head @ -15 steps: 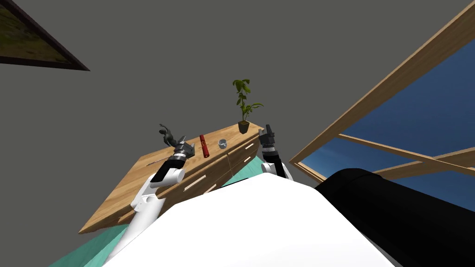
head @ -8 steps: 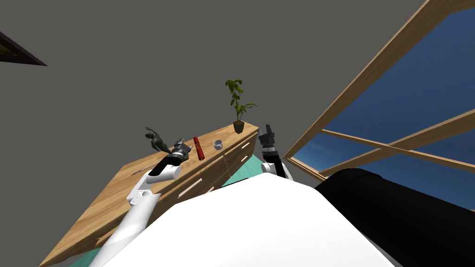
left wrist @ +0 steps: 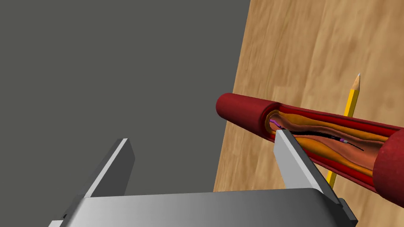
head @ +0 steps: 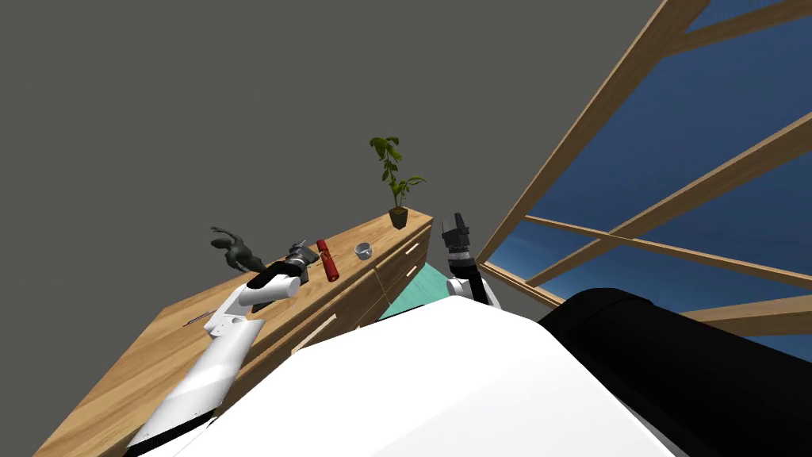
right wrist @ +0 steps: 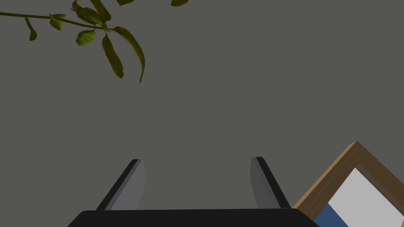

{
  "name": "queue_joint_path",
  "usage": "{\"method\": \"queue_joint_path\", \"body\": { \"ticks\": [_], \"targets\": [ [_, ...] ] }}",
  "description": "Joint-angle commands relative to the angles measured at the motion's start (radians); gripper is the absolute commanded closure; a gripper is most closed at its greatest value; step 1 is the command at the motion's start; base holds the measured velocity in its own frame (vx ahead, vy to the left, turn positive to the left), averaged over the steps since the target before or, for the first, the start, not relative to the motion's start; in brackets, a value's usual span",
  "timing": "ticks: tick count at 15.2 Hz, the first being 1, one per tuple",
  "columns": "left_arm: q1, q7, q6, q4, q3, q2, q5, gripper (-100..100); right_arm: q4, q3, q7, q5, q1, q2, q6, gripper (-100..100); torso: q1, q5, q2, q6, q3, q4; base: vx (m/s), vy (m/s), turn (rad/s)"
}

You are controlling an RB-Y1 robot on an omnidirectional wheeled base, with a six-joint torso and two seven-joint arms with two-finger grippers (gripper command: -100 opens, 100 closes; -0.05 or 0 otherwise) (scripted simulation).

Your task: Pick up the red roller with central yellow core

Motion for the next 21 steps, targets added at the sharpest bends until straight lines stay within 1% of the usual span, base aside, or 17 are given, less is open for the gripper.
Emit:
{"method": "queue_joint_path", "body": {
  "ticks": [1, 2, 3, 5, 6, 8, 9, 10, 12, 13, 14, 15, 16, 18, 19, 20, 21],
  "targets": [
    [-0.020, 0.050, 0.050, 0.050, 0.007, 0.024, 0.016, -100, 0.000, 0.000, 0.000, 0.000, 0.000, 0.000, 0.000, 0, 0.000, 0.000, 0.000, 0.000, 0.000, 0.000, 0.001, -0.026, -0.266],
    [-0.020, 0.056, 0.062, 0.051, 0.007, 0.024, 0.016, -100, 0.000, 0.000, 0.000, 0.000, 0.000, 0.000, 0.000, 0, 0.000, 0.000, 0.000, 0.000, 0.000, 0.000, 0.003, -0.015, -0.087],
    [-0.057, 0.087, 0.088, 0.093, 0.014, 0.058, 0.039, -100, 0.000, 0.000, 0.000, 0.000, 0.000, 0.000, 0.000, 0, 0.000, 0.000, 0.000, -0.001, 0.000, 0.000, 0.005, -0.029, -0.171],
    [-0.057, 0.114, 0.122, 0.114, 0.014, 0.058, 0.039, -100, 0.000, 0.000, 0.000, 0.000, 0.000, 0.000, 0.000, 0, 0.000, 0.000, 0.000, 0.000, 0.000, 0.000, 0.006, -0.022, -0.158],
    [-0.092, 0.145, 0.151, 0.148, 0.021, 0.091, 0.063, -100, 0.000, 0.000, 0.000, 0.000, 0.000, 0.000, 0.000, 0, 0.000, 0.000, 0.000, -0.001, 0.000, 0.000, 0.009, -0.025, -0.191],
    [-0.092, 0.172, 0.183, 0.178, 0.021, 0.091, 0.063, -100, 0.000, 0.000, 0.000, 0.000, 0.000, 0.000, 0.000, 0, 0.000, 0.000, -0.001, 0.000, 0.000, 0.000, 0.010, -0.021, -0.188],
    [-0.126, 0.203, 0.211, 0.210, 0.029, 0.124, 0.086, -100, 0.000, 0.000, 0.000, 0.000, 0.000, 0.000, 0.000, 0, 0.000, 0.000, 0.000, -0.001, 0.000, 0.000, 0.013, -0.026, -0.213],
    [-0.126, 0.219, 0.223, 0.237, 0.029, 0.124, 0.086, -100, 0.000, 0.000, 0.000, 0.000, 0.000, 0.000, 0.000, 0, 0.000, 0.000, -0.001, 0.000, 0.000, 0.000, 0.016, -0.025, -0.205],
    [-0.126, 0.229, 0.245, 0.242, 0.029, 0.124, 0.086, -100, 0.000, 0.000, 0.000, 0.000, 0.000, 0.000, 0.000, 0, 0.000, 0.000, 0.000, -0.001, 0.000, 0.000, 0.007, -0.011, -0.042],
    [-0.158, 0.270, 0.276, 0.282, 0.036, 0.155, 0.110, -100, 0.000, 0.000, 0.000, 0.000, 0.000, 0.000, 0.000, 0, 0.001, 0.000, 0.000, -0.001, 0.000, 0.000, 0.008, -0.022, -0.229],
    [-0.158, 0.287, 0.295, 0.305, 0.036, 0.155, 0.110, -100, 0.000, 0.000, 0.000, 0.000, 0.000, 0.000, 0.000, 0, 0.000, 0.000, 0.000, 0.000, 0.000, 0.000, 0.011, -0.021, -0.257],
    [-0.158, 0.287, 0.306, 0.308, 0.036, 0.155, 0.110, -100, 0.000, 0.000, 0.000, 0.000, 0.000, 0.000, 0.000, 0, 0.000, 0.000, 0.000, 0.000, 0.000, 0.000, 0.011, -0.011, -0.070],
    [-0.188, 0.326, 0.340, 0.338, 0.043, 0.185, 0.133, -100, 0.000, 0.000, 0.000, 0.000, 0.000, 0.000, 0.000, 0, 0.000, 0.000, 0.000, -0.001, 0.000, 0.000, 0.016, -0.023, -0.179],
    [-0.188, 0.344, 0.368, 0.373, 0.043, 0.185, 0.133, -100, 0.000, 0.000, 0.000, 0.000, 0.000, 0.000, 0.000, 0, 0.000, 0.000, -0.001, -0.001, 0.000, 0.000, 0.016, -0.016, -0.142],
    [-0.216, 0.380, 0.402, 0.403, 0.051, 0.213, 0.156, -100, 0.000, 0.000, 0.000, 0.000, 0.000, 0.000, 0.000, 0, 0.000, 0.000, -0.001, -0.001, 0.000, 0.000, 0.020, -0.020, -0.171],
    [-0.216, 0.394, 0.413, 0.439, 0.051, 0.213, 0.156, -100, 0.000, 0.000, 0.000, 0.000, 0.000, 0.000, 0.000, 0, 0.000, 0.000, -0.001, -0.001, 0.000, 0.000, 0.021, -0.019, -0.199],
    [-0.216, 0.400, 0.429, 0.439, 0.051, 0.213, 0.156, -100, 0.000, 0.000, 0.000, 0.000, 0.000, 0.000, 0.000, 0, 0.000, 0.000, -0.001, -0.001, -0.001, 0.000, 0.014, -0.010, -0.075]
  ]
}}
